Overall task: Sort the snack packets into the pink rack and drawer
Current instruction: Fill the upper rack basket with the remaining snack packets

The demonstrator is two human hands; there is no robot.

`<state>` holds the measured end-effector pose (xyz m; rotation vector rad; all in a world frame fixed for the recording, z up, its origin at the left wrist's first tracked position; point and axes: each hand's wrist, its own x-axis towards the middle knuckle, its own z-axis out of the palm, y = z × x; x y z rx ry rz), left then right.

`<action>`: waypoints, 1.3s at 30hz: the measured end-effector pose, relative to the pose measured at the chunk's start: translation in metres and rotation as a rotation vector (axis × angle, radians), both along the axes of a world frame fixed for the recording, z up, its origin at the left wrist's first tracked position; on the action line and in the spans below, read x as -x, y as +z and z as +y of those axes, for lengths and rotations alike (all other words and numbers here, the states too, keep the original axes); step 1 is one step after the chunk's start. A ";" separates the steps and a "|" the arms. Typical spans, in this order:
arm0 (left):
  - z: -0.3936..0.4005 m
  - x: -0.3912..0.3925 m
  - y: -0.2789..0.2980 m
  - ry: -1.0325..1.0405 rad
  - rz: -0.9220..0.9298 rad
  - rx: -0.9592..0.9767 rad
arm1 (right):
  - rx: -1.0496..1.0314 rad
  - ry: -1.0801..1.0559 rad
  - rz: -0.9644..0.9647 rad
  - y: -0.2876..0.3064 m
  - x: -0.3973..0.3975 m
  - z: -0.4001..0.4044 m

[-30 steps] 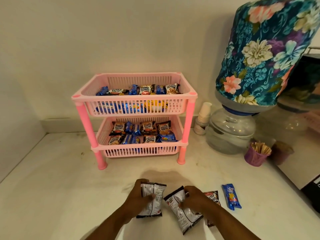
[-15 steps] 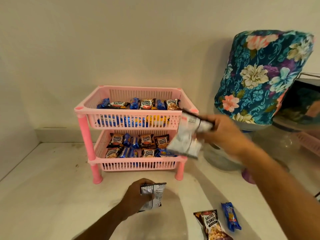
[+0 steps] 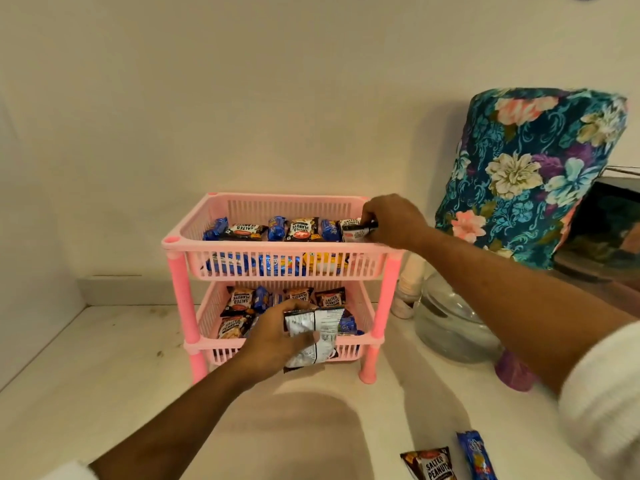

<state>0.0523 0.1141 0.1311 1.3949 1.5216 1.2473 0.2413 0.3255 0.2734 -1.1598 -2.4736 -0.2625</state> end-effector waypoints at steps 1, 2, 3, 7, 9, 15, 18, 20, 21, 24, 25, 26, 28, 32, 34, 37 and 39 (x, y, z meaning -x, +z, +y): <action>-0.001 0.002 0.004 -0.002 -0.014 -0.005 | -0.049 -0.002 -0.055 -0.004 0.002 0.004; -0.002 0.003 0.007 -0.006 -0.031 -0.007 | -0.078 0.001 -0.088 -0.006 0.004 0.008; -0.003 0.004 0.008 -0.009 -0.049 -0.003 | -0.090 0.003 -0.113 -0.007 0.006 0.012; -0.007 0.007 -0.002 0.031 -0.036 0.044 | 0.005 0.004 -0.231 -0.004 0.015 0.025; -0.008 0.006 -0.007 0.039 -0.034 0.057 | 0.117 0.010 -0.271 -0.001 0.017 0.029; -0.004 0.006 -0.010 0.033 -0.027 0.068 | 0.489 0.013 -0.498 0.013 0.025 0.033; -0.003 0.008 -0.005 0.049 -0.027 0.054 | 0.555 0.009 -0.476 0.019 0.030 0.037; -0.002 0.010 -0.002 0.052 -0.037 0.038 | 0.466 0.015 -0.303 0.019 0.032 0.039; -0.002 0.011 0.000 0.053 -0.044 0.035 | 0.387 0.025 -0.240 0.017 0.032 0.040; -0.001 0.011 0.002 0.050 -0.065 0.033 | 0.393 0.050 -0.326 0.003 0.031 0.041; -0.001 0.011 0.003 0.048 -0.069 0.032 | 0.439 0.046 -0.353 -0.002 0.031 0.041; -0.001 0.010 0.004 0.049 -0.069 0.031 | 0.456 0.038 -0.363 -0.004 0.031 0.042; 0.001 0.009 0.005 0.055 -0.064 0.029 | 0.447 0.030 -0.373 -0.004 0.031 0.044; 0.003 0.005 0.005 0.033 -0.099 0.041 | 0.415 0.022 -0.407 -0.002 0.035 0.041; 0.003 0.006 0.004 0.020 -0.104 0.029 | 0.371 0.026 -0.355 -0.001 0.034 0.036; -0.001 0.011 -0.001 0.039 -0.105 0.023 | 0.246 0.056 -0.118 0.002 0.027 0.023; -0.005 0.014 -0.007 0.071 -0.093 0.027 | 0.134 0.083 0.101 -0.002 0.021 0.006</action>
